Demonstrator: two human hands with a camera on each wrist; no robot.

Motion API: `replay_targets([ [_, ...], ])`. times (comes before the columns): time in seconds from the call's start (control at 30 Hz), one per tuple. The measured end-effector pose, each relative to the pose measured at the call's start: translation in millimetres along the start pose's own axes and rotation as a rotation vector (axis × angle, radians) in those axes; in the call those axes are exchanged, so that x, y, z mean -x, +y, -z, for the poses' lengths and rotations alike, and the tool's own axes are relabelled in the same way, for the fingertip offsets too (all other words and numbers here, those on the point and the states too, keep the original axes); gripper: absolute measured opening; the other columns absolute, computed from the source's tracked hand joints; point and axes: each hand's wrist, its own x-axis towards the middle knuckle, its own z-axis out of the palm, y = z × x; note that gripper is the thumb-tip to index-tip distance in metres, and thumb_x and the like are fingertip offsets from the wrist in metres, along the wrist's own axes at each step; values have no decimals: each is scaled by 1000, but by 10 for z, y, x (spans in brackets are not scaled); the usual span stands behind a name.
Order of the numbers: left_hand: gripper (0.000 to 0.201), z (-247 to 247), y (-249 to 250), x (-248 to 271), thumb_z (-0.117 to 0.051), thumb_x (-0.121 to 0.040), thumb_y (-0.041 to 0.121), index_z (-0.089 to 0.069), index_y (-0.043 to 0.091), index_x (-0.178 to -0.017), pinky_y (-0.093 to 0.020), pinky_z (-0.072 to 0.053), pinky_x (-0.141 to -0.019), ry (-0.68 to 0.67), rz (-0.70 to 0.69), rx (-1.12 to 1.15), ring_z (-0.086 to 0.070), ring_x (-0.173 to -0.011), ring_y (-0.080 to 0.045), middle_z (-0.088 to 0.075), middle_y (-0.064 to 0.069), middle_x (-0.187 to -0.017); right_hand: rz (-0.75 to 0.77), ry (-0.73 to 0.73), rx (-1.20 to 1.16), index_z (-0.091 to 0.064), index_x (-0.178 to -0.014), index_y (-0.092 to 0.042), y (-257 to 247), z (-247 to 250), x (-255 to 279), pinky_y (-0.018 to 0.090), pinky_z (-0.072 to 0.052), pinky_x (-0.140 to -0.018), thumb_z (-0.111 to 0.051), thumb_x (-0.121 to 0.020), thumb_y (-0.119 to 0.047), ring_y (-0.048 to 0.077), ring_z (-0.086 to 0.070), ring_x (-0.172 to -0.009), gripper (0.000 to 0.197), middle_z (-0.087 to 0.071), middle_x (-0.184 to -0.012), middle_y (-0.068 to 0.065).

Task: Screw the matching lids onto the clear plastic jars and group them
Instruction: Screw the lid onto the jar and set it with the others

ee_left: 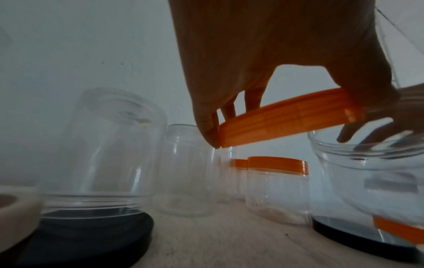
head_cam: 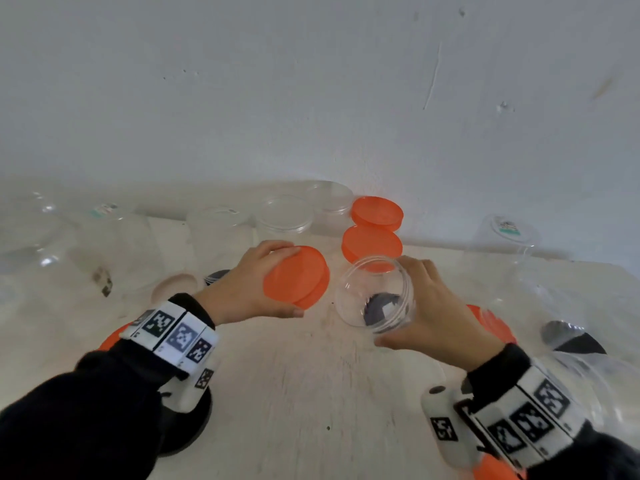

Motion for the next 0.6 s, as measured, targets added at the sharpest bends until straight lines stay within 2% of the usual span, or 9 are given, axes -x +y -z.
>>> replay_targets([
  [0.13, 116, 65, -35, 145, -54, -37, 92, -34, 36, -136, -20, -23, -104, 155, -10, 53, -26, -128, -2, -28, 18, -139, -5, 13, -194, -32, -129, -37, -76, -296, -79, 33, -44, -92, -83, -43, -50, 12, -47, -111, 100, -41, -121, -14],
  [0.2, 110, 72, -41, 210, -55, -38, 91, -34, 38, -132, -20, -24, -104, 207, -11, 75, -27, -129, -2, -29, 17, -139, -35, 1, -307, -34, -131, -31, -112, -423, -131, 25, -39, -88, -88, -49, -38, 12, -48, -110, 99, -44, -122, -12],
  [0.27, 109, 64, -47, 268, -57, -38, 90, -33, 39, -131, -20, -25, -103, 235, 0, 101, -28, -129, -1, -29, 16, -138, -64, -27, -379, -34, -133, -25, -151, -540, -179, 22, -36, -87, -89, -53, -30, 11, -47, -111, 98, -45, -121, -10],
  [0.47, 109, 25, -70, 311, -62, -37, 86, -32, 37, -130, -25, -28, -104, 260, 16, 103, -30, -129, -5, -29, 15, -138, -77, -77, -470, -31, -134, -24, -198, -797, -301, 30, -40, -99, -90, -52, -26, 12, -42, -116, 101, -38, -127, -6],
  [0.53, 109, -6, -60, 297, -68, -38, 76, -32, 34, -132, -26, -27, -106, 238, 21, 93, -28, -129, -4, -28, 15, -139, -77, -94, -505, -27, -136, -24, -204, -845, -314, 29, -40, -100, -90, -54, -23, 12, -41, -117, 103, -36, -128, -5],
  [0.6, 109, -40, -41, 274, -67, -42, 70, -32, 29, -136, -26, -26, -107, 206, 23, 73, -25, -130, -4, -26, 13, -143, -103, -112, -572, -21, -140, -19, -182, -891, -327, 29, -40, -100, -89, -56, -18, 13, -41, -121, 107, -37, -131, -5],
])
